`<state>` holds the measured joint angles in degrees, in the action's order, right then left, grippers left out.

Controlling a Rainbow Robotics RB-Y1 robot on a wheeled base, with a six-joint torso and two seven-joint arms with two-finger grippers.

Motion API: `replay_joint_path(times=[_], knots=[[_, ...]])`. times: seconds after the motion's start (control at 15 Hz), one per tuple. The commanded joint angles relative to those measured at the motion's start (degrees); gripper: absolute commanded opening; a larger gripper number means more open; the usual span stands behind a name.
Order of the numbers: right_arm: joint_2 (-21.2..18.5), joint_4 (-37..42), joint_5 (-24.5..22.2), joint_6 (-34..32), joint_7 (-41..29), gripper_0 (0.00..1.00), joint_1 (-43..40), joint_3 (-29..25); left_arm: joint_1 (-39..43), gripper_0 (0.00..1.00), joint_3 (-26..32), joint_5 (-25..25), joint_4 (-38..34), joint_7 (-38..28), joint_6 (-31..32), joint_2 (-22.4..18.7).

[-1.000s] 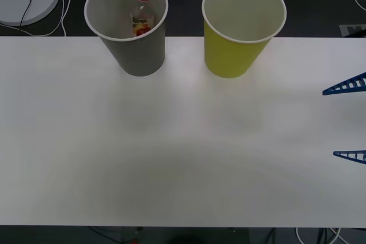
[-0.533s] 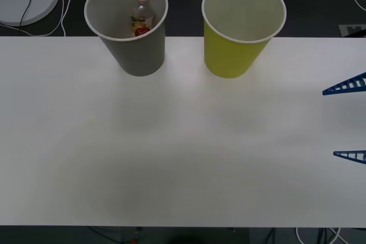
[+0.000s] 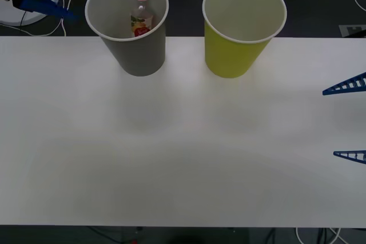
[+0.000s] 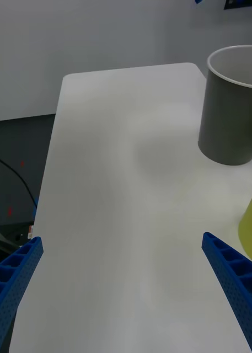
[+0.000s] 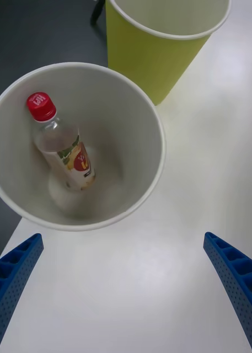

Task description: Put the can into the green bin and the plastic bottle into the gray bin

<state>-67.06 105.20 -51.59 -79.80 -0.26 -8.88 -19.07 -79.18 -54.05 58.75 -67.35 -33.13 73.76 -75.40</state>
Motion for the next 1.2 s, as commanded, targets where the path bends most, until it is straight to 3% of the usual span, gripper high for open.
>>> replay_joint_path(times=[0.07, 0.47, 0.73, 1.0, 1.2], knots=[[0.0, 0.0, 0.0, 0.0, 0.0, 1.0, 0.0, 0.0, 2.4, 1.0, 0.0, -1.4, -4.2, 0.0, -2.6, -3.0], [0.0, 0.0, 0.0, 0.0, 0.0, 1.0, 0.0, 0.0, 7.7, 1.0, 0.1, -6.8, -13.2, -0.9, -9.7, -8.5], [0.0, 0.0, 0.0, 0.0, 0.0, 1.0, 0.0, 0.0, 12.1, 1.0, 4.0, -7.6, -15.0, -0.5, -10.1, -9.0], [0.0, 0.0, 0.0, 0.0, 0.0, 1.0, 0.0, 0.0, 30.8, 1.0, 27.8, 2.2, -19.7, -2.6, -8.2, -3.9], [0.0, 0.0, 0.0, 0.0, 0.0, 1.0, 0.0, 0.0, 39.9, 1.0, 39.7, 8.2, -24.0, -4.1, -4.8, -0.8]])
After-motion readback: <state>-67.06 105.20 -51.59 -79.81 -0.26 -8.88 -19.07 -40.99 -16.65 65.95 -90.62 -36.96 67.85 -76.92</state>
